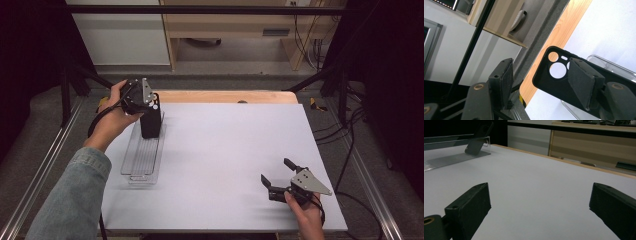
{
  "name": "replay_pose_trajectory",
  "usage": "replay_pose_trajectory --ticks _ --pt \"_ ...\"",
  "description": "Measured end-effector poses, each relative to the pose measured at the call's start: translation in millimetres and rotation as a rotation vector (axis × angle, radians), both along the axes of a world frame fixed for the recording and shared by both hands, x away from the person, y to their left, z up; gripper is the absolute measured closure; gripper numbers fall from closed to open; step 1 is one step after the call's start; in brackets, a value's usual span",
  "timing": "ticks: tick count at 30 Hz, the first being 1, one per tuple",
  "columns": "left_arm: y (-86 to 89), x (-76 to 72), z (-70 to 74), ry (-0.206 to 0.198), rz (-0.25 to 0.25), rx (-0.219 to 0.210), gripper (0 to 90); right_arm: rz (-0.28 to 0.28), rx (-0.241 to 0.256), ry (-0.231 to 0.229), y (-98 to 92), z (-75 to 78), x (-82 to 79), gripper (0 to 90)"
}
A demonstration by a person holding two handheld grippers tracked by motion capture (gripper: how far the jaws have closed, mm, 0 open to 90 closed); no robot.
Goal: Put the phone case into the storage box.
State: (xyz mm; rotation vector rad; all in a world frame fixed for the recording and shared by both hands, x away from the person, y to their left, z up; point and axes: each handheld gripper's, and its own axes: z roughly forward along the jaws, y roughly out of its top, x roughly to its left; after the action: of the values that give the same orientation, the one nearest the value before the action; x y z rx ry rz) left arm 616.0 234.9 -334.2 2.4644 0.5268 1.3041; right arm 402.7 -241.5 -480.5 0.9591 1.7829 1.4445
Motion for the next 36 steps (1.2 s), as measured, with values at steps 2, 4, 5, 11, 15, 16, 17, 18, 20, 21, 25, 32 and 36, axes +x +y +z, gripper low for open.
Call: replay_pose_trajectory --ticks 2,4,5,11,15,16,17,18,20,21,25,32,36 --pt "0.4 -0.2 -1.1 0.004 0.004 0.001 35.3 0.0 0.0 0.0 -0.1 0.1 0.0 4.0" --pt "0.9 -0.1 -1.8 0.003 0.004 0.004 34.8 0.0 0.0 0.0 -0.1 0.0 0.0 4.0" --pt "1.0 -0.2 -2.5 0.006 0.005 0.001 34.5 0.0 0.0 0.0 0.0 0.0 0.0 4.0" --pt "0.0 -1.6 -7.0 0.009 0.005 0.018 30.8 0.002 0.0 0.0 0.3 -0.1 0.1 4.0" --pt "-0.8 -1.0 -9.4 0.006 0.013 0.006 25.7 0.004 -0.003 -0.002 0.7 -0.2 0.3 4.0" --pt "-1.0 -1.0 -9.9 0.006 0.014 0.004 24.8 0.003 -0.002 -0.001 0.6 -0.2 0.3 4.0" --pt "-1.0 -0.9 -10.1 0.009 0.016 0.009 23.6 0.003 -0.001 0.001 0.5 -0.2 0.2 4.0" --pt "-1.2 -0.9 -11.1 0.011 0.016 0.006 23.6 0.003 -0.001 0.001 0.5 -0.2 0.2 4.0" --pt "-1.6 -0.7 -13.2 0.023 0.011 0.022 22.3 0.002 0.001 0.003 0.4 -0.2 0.1 4.0" --pt "-1.7 -0.7 -14.2 0.028 0.011 0.022 22.0 0.002 0.0 0.002 0.4 -0.2 0.1 4.0" --pt "-1.5 -0.1 -17.0 0.041 0.019 0.02 18.1 0.004 0.0 0.001 0.7 0.0 0.0 4.0" --pt "-2.8 0.2 -21.8 0.061 0.026 0.005 12.5 0.003 0.002 0.001 0.3 0.0 0.2 3.8" --pt "-3.6 -1.3 -22.9 0.068 0.026 -0.01 12.1 0.004 0.001 0.0 0.7 0.1 0.1 3.8"
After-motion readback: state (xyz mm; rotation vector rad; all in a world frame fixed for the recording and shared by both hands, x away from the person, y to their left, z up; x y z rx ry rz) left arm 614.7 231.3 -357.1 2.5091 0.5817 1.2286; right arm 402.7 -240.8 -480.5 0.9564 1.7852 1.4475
